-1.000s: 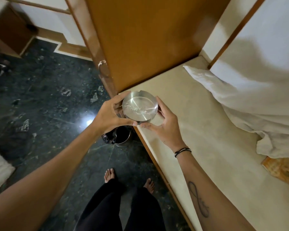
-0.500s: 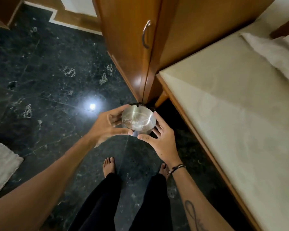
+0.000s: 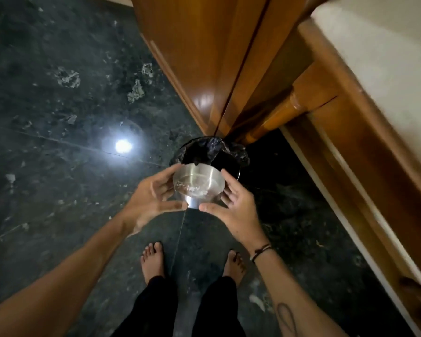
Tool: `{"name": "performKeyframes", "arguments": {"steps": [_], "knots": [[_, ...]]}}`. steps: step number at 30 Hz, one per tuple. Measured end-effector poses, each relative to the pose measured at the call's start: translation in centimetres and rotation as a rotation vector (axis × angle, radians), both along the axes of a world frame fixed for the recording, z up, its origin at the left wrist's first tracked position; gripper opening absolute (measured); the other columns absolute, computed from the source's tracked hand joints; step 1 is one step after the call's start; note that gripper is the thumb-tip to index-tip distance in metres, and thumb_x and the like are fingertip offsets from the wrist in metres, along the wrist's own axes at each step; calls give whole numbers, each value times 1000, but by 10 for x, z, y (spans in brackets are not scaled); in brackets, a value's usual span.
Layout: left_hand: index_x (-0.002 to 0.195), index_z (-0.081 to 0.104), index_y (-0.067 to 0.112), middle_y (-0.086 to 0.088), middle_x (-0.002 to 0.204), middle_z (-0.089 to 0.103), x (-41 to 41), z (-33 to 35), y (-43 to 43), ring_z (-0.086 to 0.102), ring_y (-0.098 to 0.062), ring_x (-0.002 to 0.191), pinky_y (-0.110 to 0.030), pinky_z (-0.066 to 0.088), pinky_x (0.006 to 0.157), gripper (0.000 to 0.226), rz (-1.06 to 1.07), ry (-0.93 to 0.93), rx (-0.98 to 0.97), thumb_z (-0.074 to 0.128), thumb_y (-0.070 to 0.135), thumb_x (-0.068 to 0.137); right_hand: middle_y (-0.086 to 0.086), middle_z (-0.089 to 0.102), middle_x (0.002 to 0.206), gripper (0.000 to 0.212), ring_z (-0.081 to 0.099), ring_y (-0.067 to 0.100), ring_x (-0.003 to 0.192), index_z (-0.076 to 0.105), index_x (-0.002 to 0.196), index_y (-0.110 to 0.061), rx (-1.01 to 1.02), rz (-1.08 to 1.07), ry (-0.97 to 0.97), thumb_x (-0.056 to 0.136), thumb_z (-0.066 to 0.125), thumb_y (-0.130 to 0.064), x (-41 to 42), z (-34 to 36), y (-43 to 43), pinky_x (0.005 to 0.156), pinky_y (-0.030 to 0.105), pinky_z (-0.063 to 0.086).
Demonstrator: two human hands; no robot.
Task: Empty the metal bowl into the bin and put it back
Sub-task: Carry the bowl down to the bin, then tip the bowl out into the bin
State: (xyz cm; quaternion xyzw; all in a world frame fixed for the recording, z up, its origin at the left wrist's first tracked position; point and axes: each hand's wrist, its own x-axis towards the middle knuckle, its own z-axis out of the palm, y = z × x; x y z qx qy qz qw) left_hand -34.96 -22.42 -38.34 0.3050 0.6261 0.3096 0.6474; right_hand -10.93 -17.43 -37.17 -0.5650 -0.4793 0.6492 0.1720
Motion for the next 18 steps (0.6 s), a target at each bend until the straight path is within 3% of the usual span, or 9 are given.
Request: {"name": "performKeyframes", "arguments": {"steps": [3, 6, 8, 10, 12, 14, 15, 17, 18], "knots": [[166, 50, 16, -2, 164, 63, -4, -27, 24, 68, -19, 144, -33, 62, 112, 111, 85, -24, -30, 92, -12, 68, 6, 45, 171, 106, 43, 16, 155, 39, 167, -13, -2, 14, -1, 78, 96, -5, -11, -30, 32, 127, 36, 42], [166, 50, 18, -4, 165, 62, -11, -48, 38, 67, -23, 144, -51, 54, 124, 119, 134, -54, -79, 98, 2, 59, 8, 52, 163, 101, 49, 10, 143, 41, 164, -6, -13, 47, -39, 79, 94, 0, -26, -53, 57, 110, 16, 49], [168, 47, 19, -4, 165, 61, -13, -59, 44, 66, -25, 144, -53, 51, 126, 132, 150, -89, -126, 106, 10, 50, 1, 62, 144, 96, 61, 2, 126, 46, 161, -4, -12, 63, -87, 78, 95, -3, -30, -64, 67, 96, 6, 53], [169, 44, 18, -6, 167, 58, -13, -67, 50, 63, -26, 147, -52, 48, 127, 128, 140, -89, -143, 102, 8, 55, -11, 68, 123, 78, 69, -12, 101, 60, 150, -7, -19, 79, -128, 80, 95, -9, -31, -71, 77, 89, 7, 56], [169, 44, 18, -7, 167, 58, -10, -74, 55, 66, -20, 143, -47, 50, 127, 105, 136, -53, -140, 88, -9, 77, -17, 71, 104, 43, 71, -17, 84, 72, 121, -22, -36, 84, -155, 85, 93, -13, -29, -80, 84, 82, 10, 58], [165, 50, 16, 0, 154, 68, -6, -80, 60, 77, 1, 118, -24, 63, 109, 87, 131, 1, -120, 80, -13, 89, -8, 77, 98, 31, 76, -8, 87, 75, 108, -24, -75, 43, -171, 84, 94, -26, -32, -83, 89, 87, 18, 63], [162, 55, 15, 4, 143, 75, -4, -83, 63, 79, 6, 106, -18, 65, 101, 78, 134, 26, -108, 79, -12, 92, 0, 81, 101, 40, 77, 0, 94, 78, 110, -18, -96, 10, -199, 80, 95, -38, -36, -84, 91, 95, 31, 65], [146, 68, 20, 14, 117, 85, 0, -88, 67, 81, 4, 94, -19, 68, 94, 57, 130, 67, -69, 77, -7, 97, 15, 82, 99, 58, 74, 17, 95, 80, 108, -5, -141, -43, -195, 77, 94, -52, -41, -83, 94, 101, 58, 63], [139, 71, 22, 13, 110, 86, 3, -89, 69, 81, 1, 91, -20, 69, 87, 48, 125, 90, -55, 76, -5, 99, 15, 78, 92, 60, 71, 21, 91, 78, 106, 2, -176, -72, -195, 81, 92, -52, -43, -84, 96, 98, 60, 63]]}}
